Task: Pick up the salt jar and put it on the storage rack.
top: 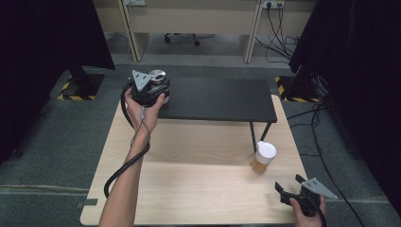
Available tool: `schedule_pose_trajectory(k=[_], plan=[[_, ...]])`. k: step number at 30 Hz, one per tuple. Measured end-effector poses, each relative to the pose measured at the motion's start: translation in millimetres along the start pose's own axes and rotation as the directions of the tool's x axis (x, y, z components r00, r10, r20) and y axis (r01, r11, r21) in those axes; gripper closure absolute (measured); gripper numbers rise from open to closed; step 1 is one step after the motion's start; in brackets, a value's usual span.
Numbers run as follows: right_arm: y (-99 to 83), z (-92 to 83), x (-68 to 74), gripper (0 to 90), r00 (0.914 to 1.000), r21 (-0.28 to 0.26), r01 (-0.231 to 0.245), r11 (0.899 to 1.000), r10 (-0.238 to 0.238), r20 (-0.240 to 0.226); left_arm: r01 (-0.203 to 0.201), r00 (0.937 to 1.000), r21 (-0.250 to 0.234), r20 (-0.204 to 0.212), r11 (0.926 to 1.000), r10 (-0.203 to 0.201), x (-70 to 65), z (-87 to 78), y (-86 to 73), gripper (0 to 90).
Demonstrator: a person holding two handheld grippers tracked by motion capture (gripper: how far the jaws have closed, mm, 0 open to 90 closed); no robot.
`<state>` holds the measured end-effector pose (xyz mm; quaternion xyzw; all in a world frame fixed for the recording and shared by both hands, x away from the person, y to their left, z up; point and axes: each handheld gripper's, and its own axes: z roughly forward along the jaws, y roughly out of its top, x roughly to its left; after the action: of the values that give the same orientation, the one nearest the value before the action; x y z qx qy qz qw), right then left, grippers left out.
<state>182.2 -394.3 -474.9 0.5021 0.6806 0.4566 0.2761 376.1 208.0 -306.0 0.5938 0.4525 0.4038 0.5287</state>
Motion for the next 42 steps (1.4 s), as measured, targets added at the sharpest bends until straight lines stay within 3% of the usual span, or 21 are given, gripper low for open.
schedule_pose_trajectory(k=[12,16,19,20,22,32,42], plan=[[0.2,0.2,0.0,5.4,1.0,0.001,-0.002,1.0,0.002,-0.001,-0.004,1.0,-0.018,0.003,0.9998,0.004,0.3,-0.2,-3.8,30.6],[0.4,0.3,0.1,5.4,1.0,0.002,-0.001,1.0,0.001,-0.002,0.005,1.0,-0.04,0.006,0.9992,-0.005,-2.0,-3.2,-4.0,14.5],[0.5,0.4,0.0,5.4,1.0,0.002,-0.002,1.0,0.002,-0.002,-0.03,0.999,-0.02,-0.033,0.9993,0.029,-8.3,-6.4,-2.6,3.4],[0.4,0.3,0.0,5.4,1.0,0.002,-0.002,1.0,0.002,-0.002,-0.022,0.9993,-0.021,-0.03,0.9995,0.021,-6.5,-8.1,-3.3,0.9],[0.1,0.1,0.0,5.4,1.0,0.0,-0.002,1.0,0.002,-0.002,-0.008,0.9998,-0.028,-0.017,0.9996,0.007,-1.4,-12.8,-5.4,1.9],[0.7,0.3,0.6,5.4,1.0,0.003,0.0,1.0,0.0,-0.001,-0.053,0.9982,-0.04,0.025,0.9978,0.054,14.3,-57.4,-17.3,0.0],[0.8,0.4,1.2,5.4,1.0,0.004,-0.001,1.0,0.001,0.003,-0.106,0.9943,-0.047,0.011,0.9933,0.107,11.8,-88.2,-23.8,0.0]])
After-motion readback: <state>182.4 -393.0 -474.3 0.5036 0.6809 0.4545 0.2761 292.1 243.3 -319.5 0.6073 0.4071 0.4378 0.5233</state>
